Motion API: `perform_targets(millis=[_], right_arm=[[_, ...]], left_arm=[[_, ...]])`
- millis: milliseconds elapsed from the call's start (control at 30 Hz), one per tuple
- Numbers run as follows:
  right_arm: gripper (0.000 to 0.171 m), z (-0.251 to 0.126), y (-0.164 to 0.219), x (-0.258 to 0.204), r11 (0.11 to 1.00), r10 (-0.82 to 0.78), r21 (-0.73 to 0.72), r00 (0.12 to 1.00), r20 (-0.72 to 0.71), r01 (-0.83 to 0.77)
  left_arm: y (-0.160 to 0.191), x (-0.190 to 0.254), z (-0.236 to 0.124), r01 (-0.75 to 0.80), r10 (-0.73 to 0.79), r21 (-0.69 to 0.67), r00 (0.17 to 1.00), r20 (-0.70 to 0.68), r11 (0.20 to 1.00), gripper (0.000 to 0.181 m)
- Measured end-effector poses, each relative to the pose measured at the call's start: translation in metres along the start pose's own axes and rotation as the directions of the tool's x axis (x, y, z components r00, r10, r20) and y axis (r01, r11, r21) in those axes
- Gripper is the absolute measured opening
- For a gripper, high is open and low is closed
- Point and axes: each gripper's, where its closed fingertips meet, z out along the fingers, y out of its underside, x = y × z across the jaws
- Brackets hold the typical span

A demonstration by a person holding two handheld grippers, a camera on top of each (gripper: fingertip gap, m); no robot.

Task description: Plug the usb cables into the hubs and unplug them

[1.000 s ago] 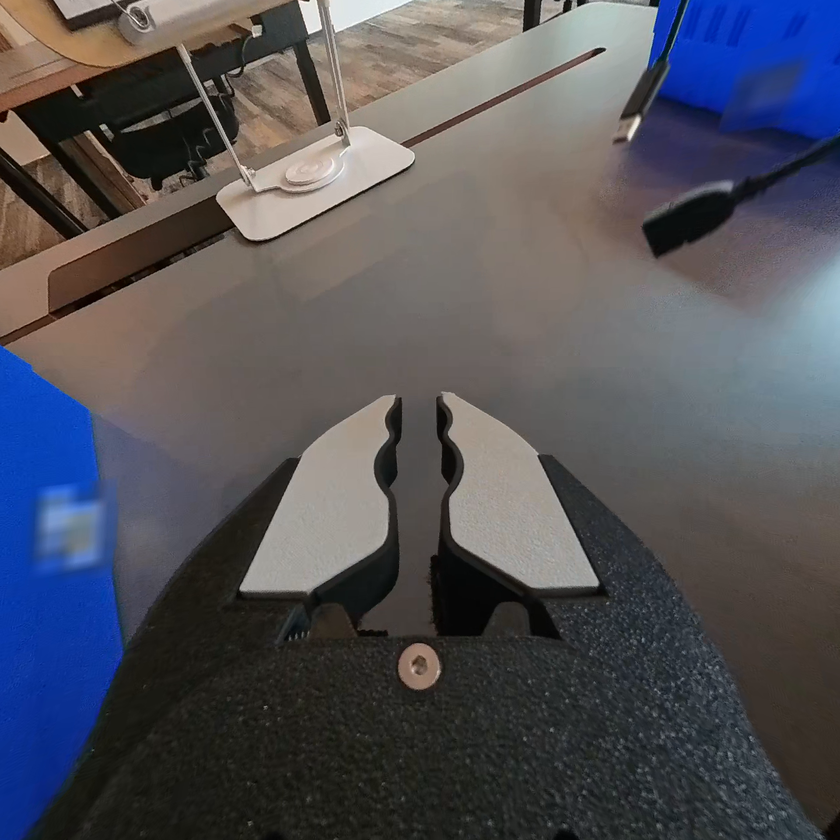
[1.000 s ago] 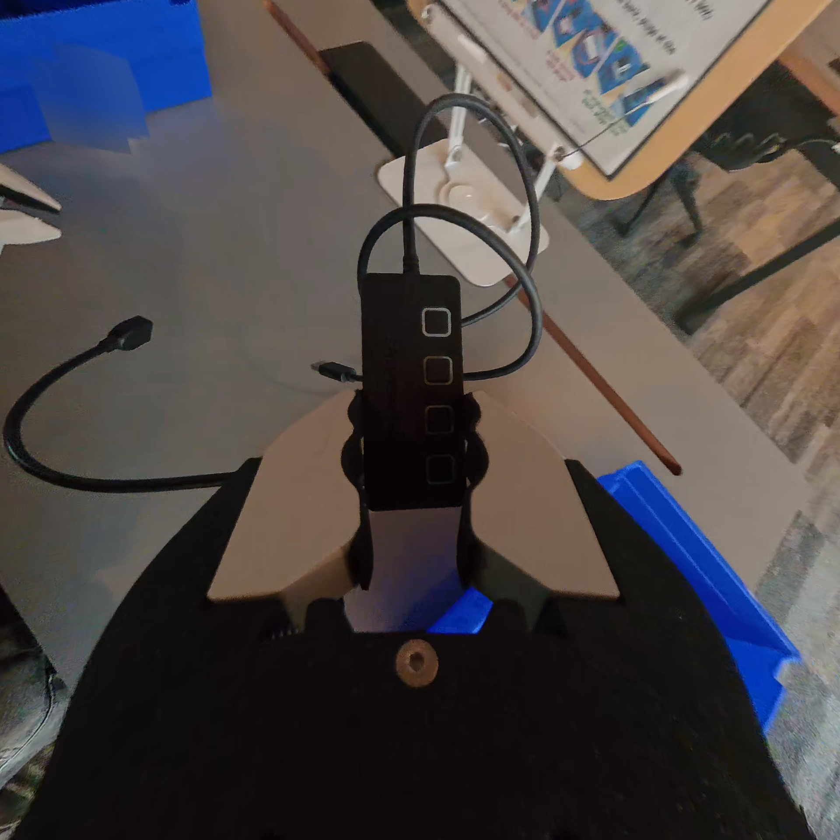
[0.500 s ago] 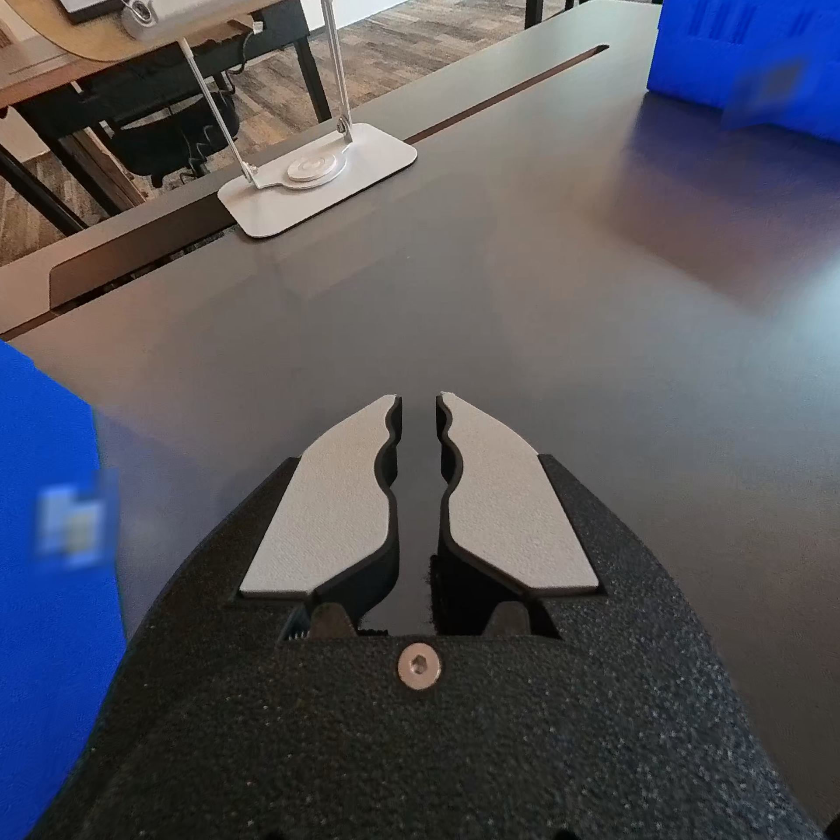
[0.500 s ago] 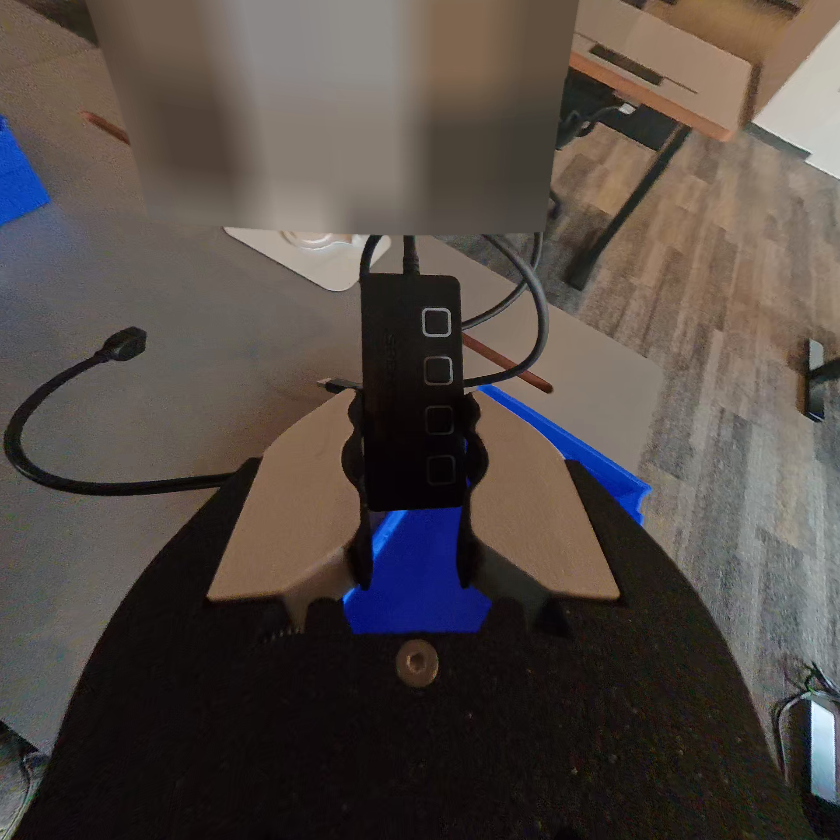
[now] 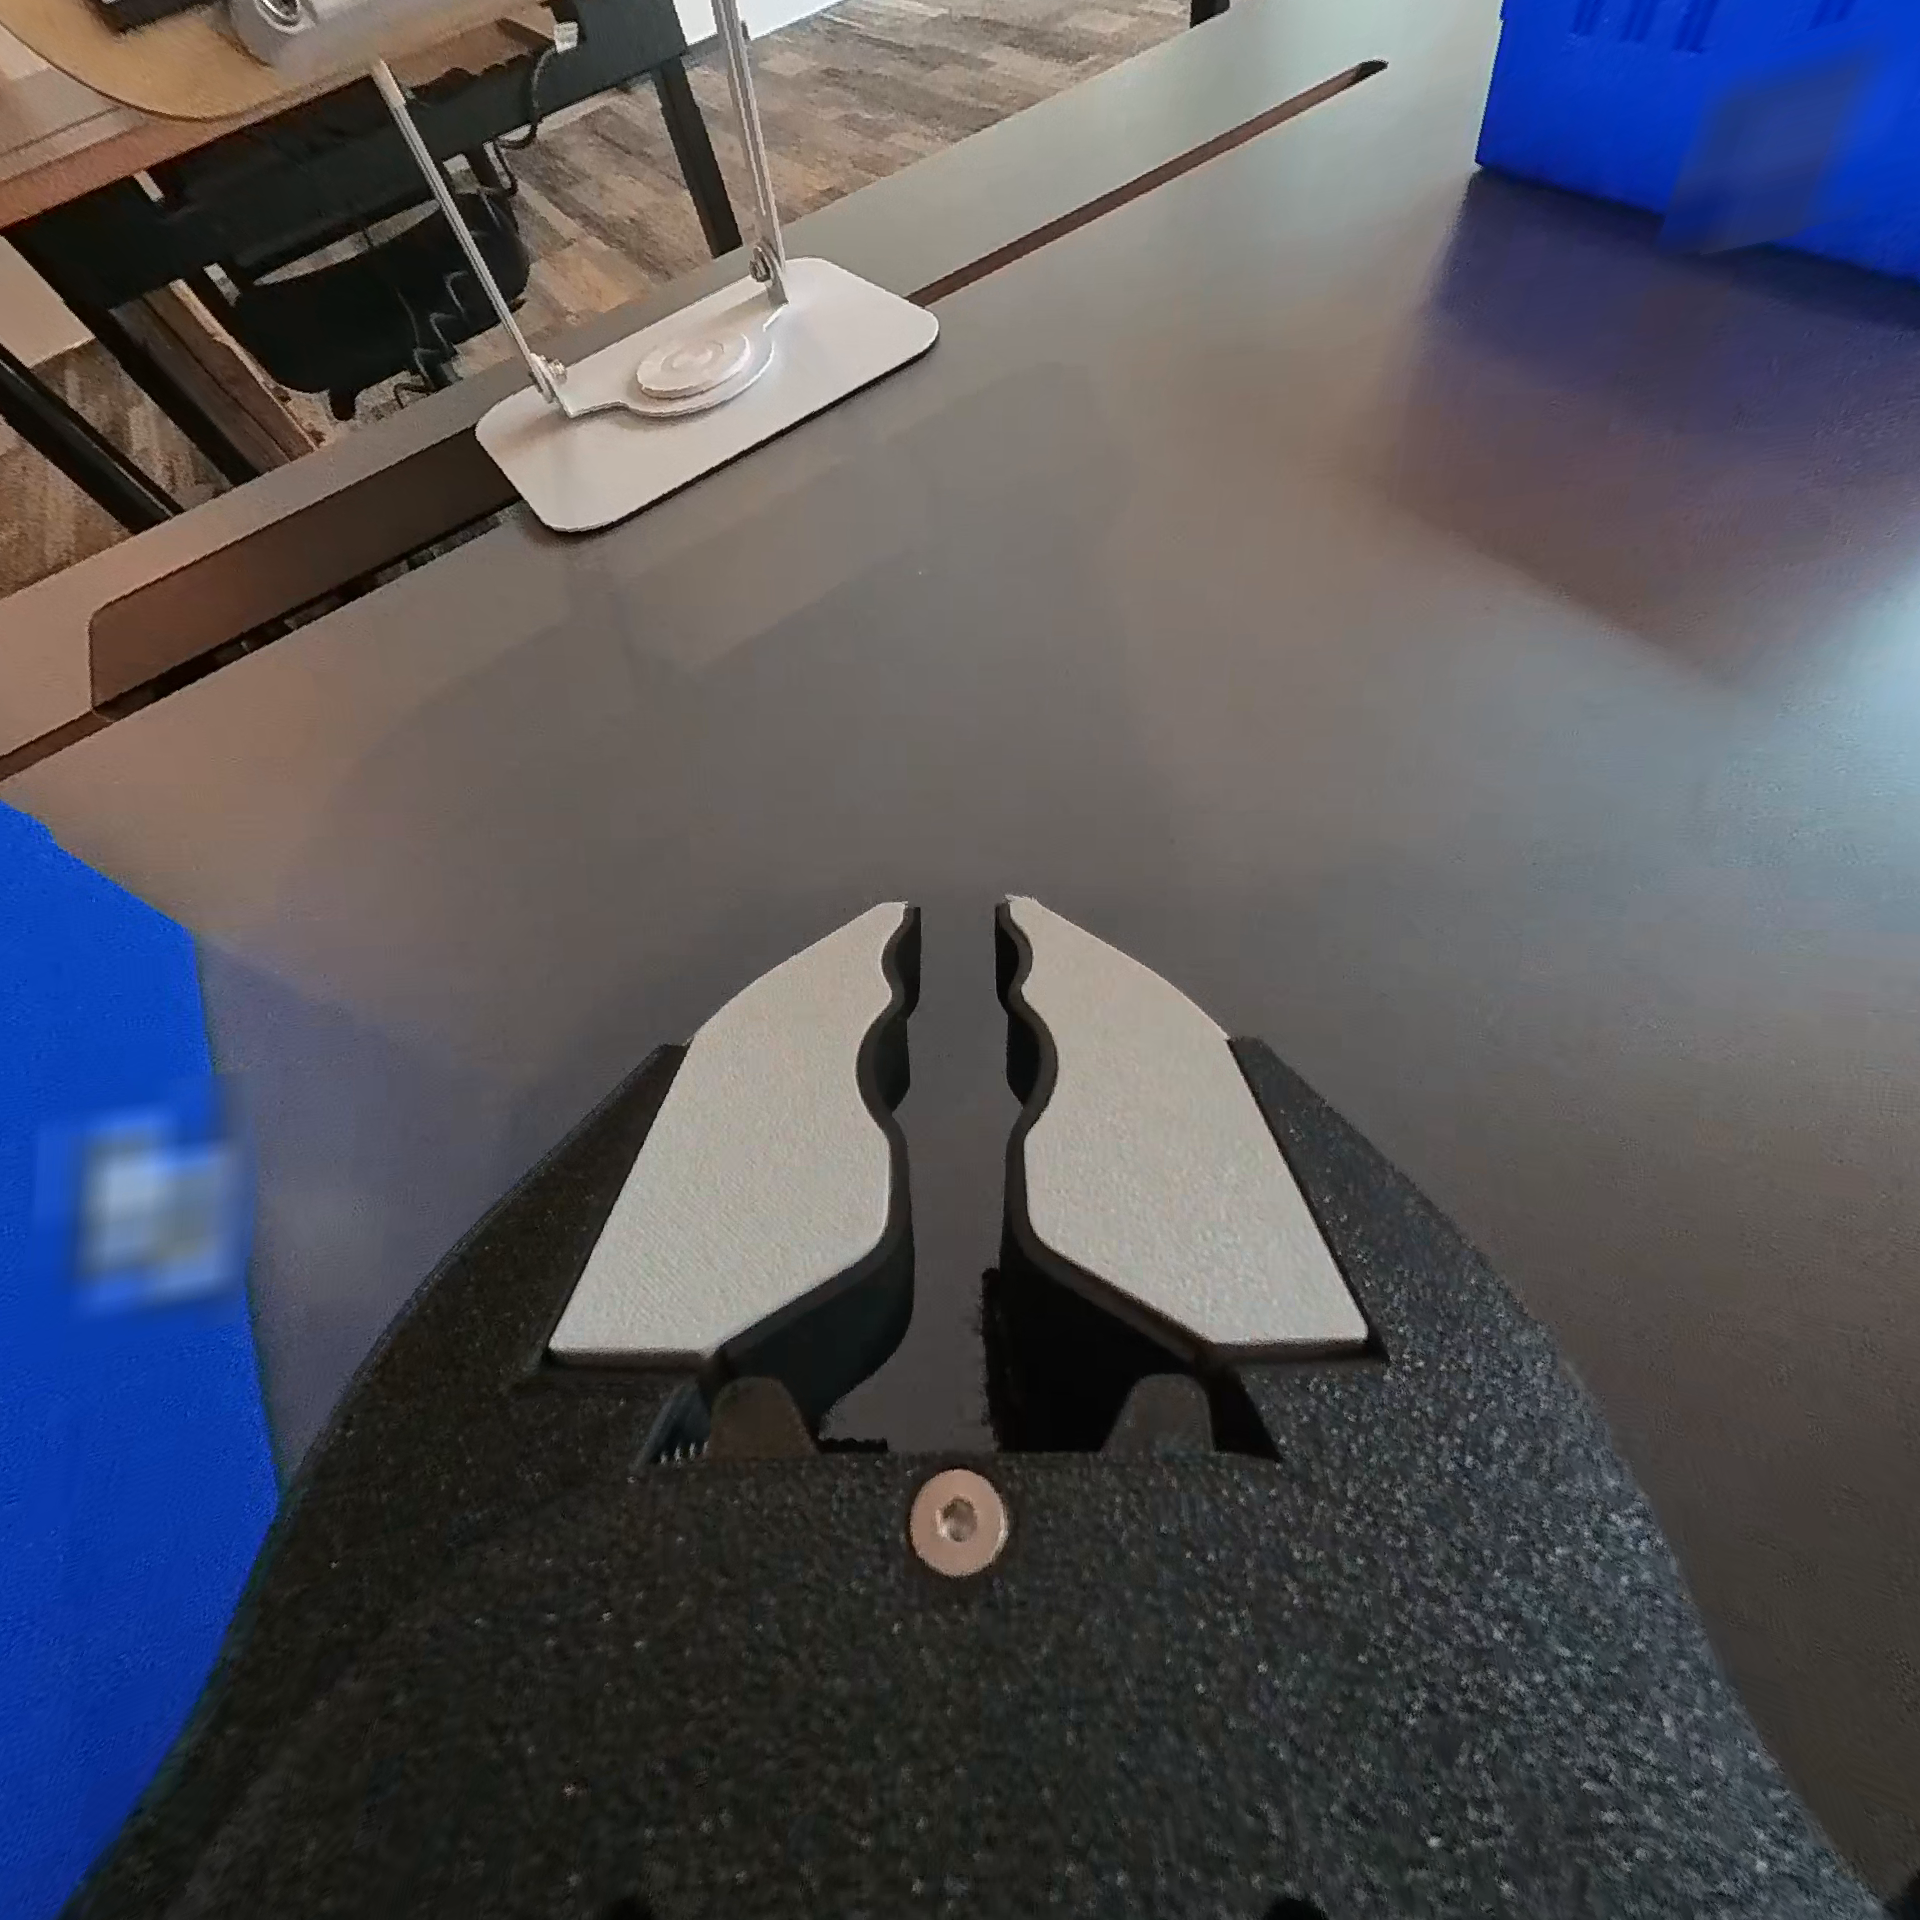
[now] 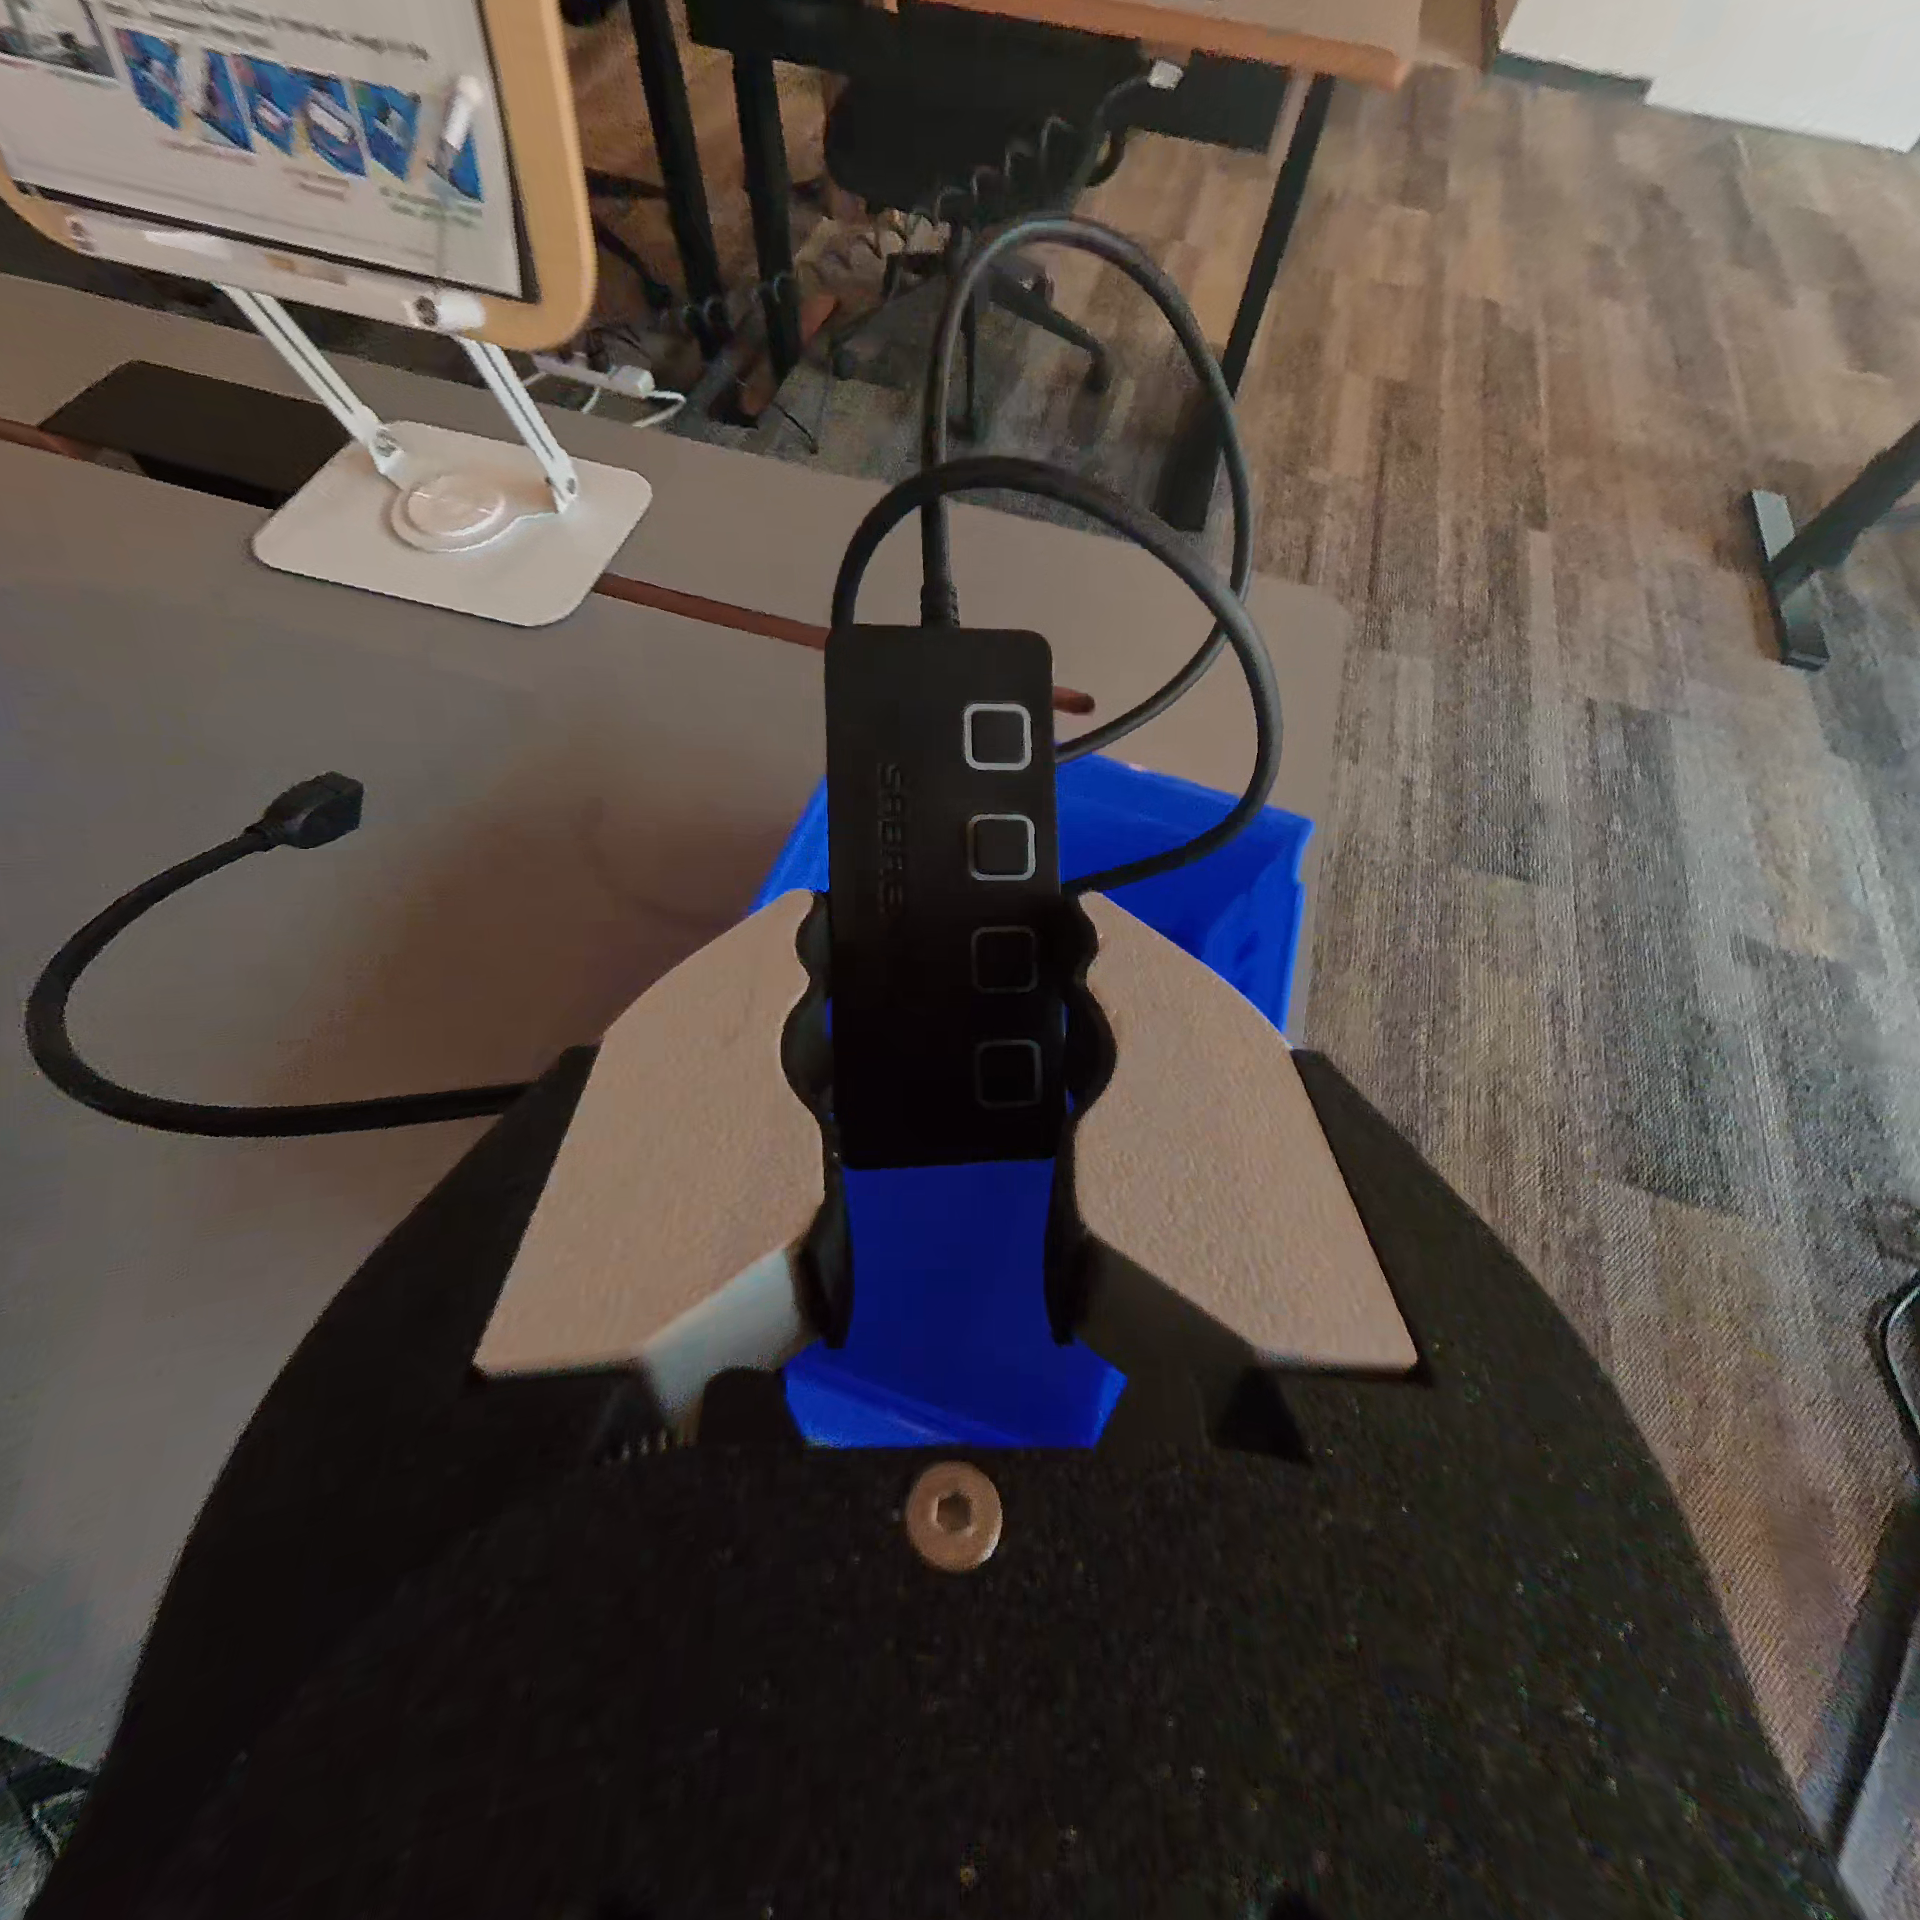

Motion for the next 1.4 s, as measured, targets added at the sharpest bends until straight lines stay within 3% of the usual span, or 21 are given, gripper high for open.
perform_targets(millis=[433,933,1400], right_arm=[[0.042,0.042,0.085,0.047,0.975,0.101,-0.183,0.987,-0.126,-0.123],[0.042,0.081,0.146,0.038,0.929,0.006,-0.364,0.986,-0.168,-0.068],[0.042,0.100,0.209,0.040,0.826,-0.095,-0.563,0.979,-0.182,-0.024]], left_arm=[[0.002,-0.002,0.000,0.003,-0.002,-0.008,1.000,0.009,1.000,0.013],[0.006,0.000,0.000,-0.003,0.003,-0.019,1.000,0.001,1.000,0.013],[0.007,-0.001,0.000,0.000,0.000,-0.022,1.000,0.000,1.000,0.013]])
